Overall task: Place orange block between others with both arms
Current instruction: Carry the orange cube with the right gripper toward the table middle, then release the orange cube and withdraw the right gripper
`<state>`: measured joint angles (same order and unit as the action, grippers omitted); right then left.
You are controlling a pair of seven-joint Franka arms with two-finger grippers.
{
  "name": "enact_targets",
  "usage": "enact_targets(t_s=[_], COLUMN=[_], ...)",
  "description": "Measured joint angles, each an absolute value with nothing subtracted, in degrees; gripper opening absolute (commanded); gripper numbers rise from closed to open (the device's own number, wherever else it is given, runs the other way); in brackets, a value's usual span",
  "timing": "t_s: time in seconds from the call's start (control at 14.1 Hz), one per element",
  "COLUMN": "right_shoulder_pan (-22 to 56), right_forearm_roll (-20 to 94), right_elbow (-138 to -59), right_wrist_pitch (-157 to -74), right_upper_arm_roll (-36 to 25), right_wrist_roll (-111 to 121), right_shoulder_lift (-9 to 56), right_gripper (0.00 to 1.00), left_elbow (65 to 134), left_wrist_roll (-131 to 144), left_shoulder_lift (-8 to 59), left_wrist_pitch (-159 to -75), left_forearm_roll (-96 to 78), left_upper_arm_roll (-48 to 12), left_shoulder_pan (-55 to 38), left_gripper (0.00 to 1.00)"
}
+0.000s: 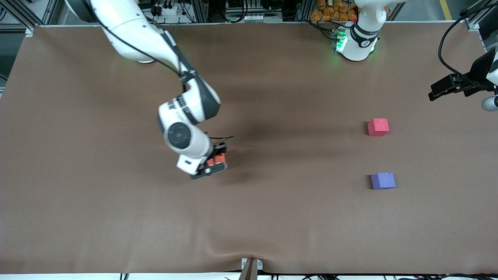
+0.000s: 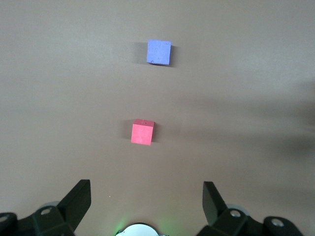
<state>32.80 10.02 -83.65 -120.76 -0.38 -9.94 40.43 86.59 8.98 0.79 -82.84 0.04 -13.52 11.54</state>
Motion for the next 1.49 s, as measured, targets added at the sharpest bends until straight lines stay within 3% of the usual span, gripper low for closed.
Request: enact_targets(t_s=[0.21, 0.5, 0.57, 0.64, 0.71, 1.28, 1.49], right_shoulder_pan=[36.8, 39.4, 39.5, 39.5, 39.5, 39.7, 38.5], right_forearm_roll=[10.0, 10.0, 10.0, 10.0, 10.0, 9.9, 9.8], right_elbow=[-82.1, -82.0, -82.0, -82.0, -82.0, -80.1, -78.9], right_wrist_pitch=[-120.9, -120.8, -120.8, -120.8, -120.9, -122.8, -118.8], right_upper_arm_roll=[-0.4, -0.4, -0.4, -0.4, -0.5, -1.2, -2.1], right_wrist_roll=[-14.2, -15.4, -15.4, -15.5, -15.6, -15.9, -15.2], right_shoulder_lift=[42.4, 43.6, 43.9, 44.2, 44.6, 44.8, 41.9], right_gripper=[0.02, 0.14, 0.24, 0.50, 1.00, 1.00, 1.00], left_elbow=[86.5, 86.5, 86.5, 86.5, 86.5, 86.5, 86.6], left_wrist_roll=[9.0, 9.0, 9.0, 9.0, 9.0, 9.0, 9.0], left_shoulder_lift=[0.8, 0.8, 0.8, 0.8, 0.8, 0.8, 0.8], left_wrist_pitch=[-82.8, -82.8, -82.8, -82.8, -82.8, -82.8, -82.9], left_forearm_roll=[0.0, 0.0, 0.0, 0.0, 0.0, 0.0, 0.0], left_upper_arm_roll=[-13.9, -13.9, -13.9, -13.9, -13.9, -13.9, -13.9], left_shoulder_pan=[11.5, 11.5, 11.5, 11.5, 11.5, 11.5, 11.5], left_gripper=[1.00, 1.00, 1.00, 1.00, 1.00, 1.00, 1.00])
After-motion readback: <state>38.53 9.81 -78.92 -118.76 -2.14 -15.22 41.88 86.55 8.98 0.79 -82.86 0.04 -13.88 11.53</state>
